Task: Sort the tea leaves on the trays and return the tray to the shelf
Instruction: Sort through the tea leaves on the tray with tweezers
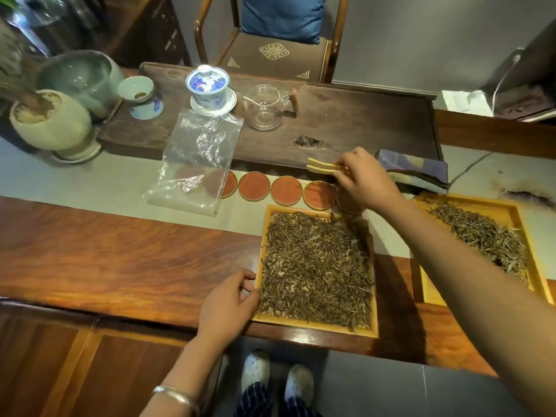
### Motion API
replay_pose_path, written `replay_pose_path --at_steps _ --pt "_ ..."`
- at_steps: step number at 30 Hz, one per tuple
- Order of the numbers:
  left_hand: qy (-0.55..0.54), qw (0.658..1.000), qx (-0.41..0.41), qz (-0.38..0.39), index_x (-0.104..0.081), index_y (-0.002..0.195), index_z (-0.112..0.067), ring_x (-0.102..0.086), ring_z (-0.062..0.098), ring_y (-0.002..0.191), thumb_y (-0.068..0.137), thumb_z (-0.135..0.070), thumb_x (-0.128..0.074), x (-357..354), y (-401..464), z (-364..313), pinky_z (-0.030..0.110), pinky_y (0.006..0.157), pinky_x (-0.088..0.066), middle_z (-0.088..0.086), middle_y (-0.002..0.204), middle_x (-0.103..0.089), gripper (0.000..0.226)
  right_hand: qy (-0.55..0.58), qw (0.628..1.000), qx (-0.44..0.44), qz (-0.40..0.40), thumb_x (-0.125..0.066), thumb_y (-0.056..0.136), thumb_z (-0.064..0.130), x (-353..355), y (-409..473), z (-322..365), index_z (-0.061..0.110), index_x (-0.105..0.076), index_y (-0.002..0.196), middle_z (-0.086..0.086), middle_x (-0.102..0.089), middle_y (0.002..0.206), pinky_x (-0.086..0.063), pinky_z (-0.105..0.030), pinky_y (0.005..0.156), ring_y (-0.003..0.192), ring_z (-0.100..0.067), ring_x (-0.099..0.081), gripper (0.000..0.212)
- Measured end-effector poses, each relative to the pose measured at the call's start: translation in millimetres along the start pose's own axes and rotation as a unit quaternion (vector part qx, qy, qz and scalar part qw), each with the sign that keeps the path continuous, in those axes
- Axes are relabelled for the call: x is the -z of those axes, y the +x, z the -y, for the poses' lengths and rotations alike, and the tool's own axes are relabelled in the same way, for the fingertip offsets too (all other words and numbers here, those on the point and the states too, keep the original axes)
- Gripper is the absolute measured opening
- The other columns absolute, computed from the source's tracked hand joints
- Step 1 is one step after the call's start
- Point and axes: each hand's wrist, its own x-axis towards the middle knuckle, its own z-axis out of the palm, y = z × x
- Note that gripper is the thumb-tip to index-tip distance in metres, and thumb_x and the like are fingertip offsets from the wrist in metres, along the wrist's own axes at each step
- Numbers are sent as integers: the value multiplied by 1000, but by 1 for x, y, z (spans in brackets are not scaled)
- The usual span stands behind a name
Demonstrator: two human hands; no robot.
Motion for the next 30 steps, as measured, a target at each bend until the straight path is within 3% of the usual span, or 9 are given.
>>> replay_pose_path --at_steps 6,13,16,19,21,23,27,30 --pt "-21 999 19 36 -49 95 -49 -59 -1 68 72 -42 -54 5 5 -3 29 64 -49 -17 79 -63 25 -5 1000 5 21 -55 93 24 -28 54 -11 10 -58 109 -17 -54 108 -43 -39 81 98 -36 -54 22" --pt "-29 997 18 64 -43 85 -63 -56 3 67 68 -41 -53 10 12 -8 29 65 -47 -13 78 -63 30 6 999 14 38 -55 92 30 -34 63 -19 12 -56 117 -15 -53 109 -43 -40 84 102 -35 -53 31" --pt "-22 997 16 72 -43 87 -61 -56 1 68 72 -34 -58 12 14 -9 28 65 -46 -13 78 -63 34 65 998 -10 -20 -52 94 35 -19 48 -13 14 -55 124 -13 -55 114 -45 -38 86 104 -29 -55 37" --pt "-13 996 9 83 -44 95 -53 -57 -1 67 78 -23 -63 14 14 -10 28 65 -46 -12 77 -63 39 85 989 -50 -113 -42 98 37 -3 7 -7 13 -61 100 -8 -65 85 -49 -37 64 78 -26 -61 30" --pt "-8 996 7 87 -46 103 -47 -57 -3 67 80 -20 -62 15 15 -11 28 65 -46 -12 77 -63 40 71 990 -63 -100 -41 98 39 4 -34 -4 16 -59 80 1 -56 62 -36 -30 46 58 -22 -55 35" --pt "-3 996 0 89 -47 106 -43 -56 -3 68 84 -18 -60 15 15 -12 21 61 -42 -14 77 -61 36 59 991 -94 -69 -45 97 38 4 -80 -6 18 -59 78 7 -50 56 -23 -24 42 51 -15 -48 31" --pt "1 999 -11 52 -54 103 -34 -53 4 80 92 -18 -53 16 15 -18 16 62 -34 -18 89 -57 20 100 977 -181 -44 -49 96 28 -9 -168 -16 14 -61 92 -2 -64 75 -27 -19 46 59 -12 -49 18" --pt "4 1000 -15 11 -58 101 -24 -51 11 85 95 -18 -51 12 17 -27 23 64 -31 -7 93 -55 11 123 962 -243 -13 -45 98 22 -26 -206 -14 3 -60 104 -16 -63 97 -37 -27 64 80 -25 -56 25"
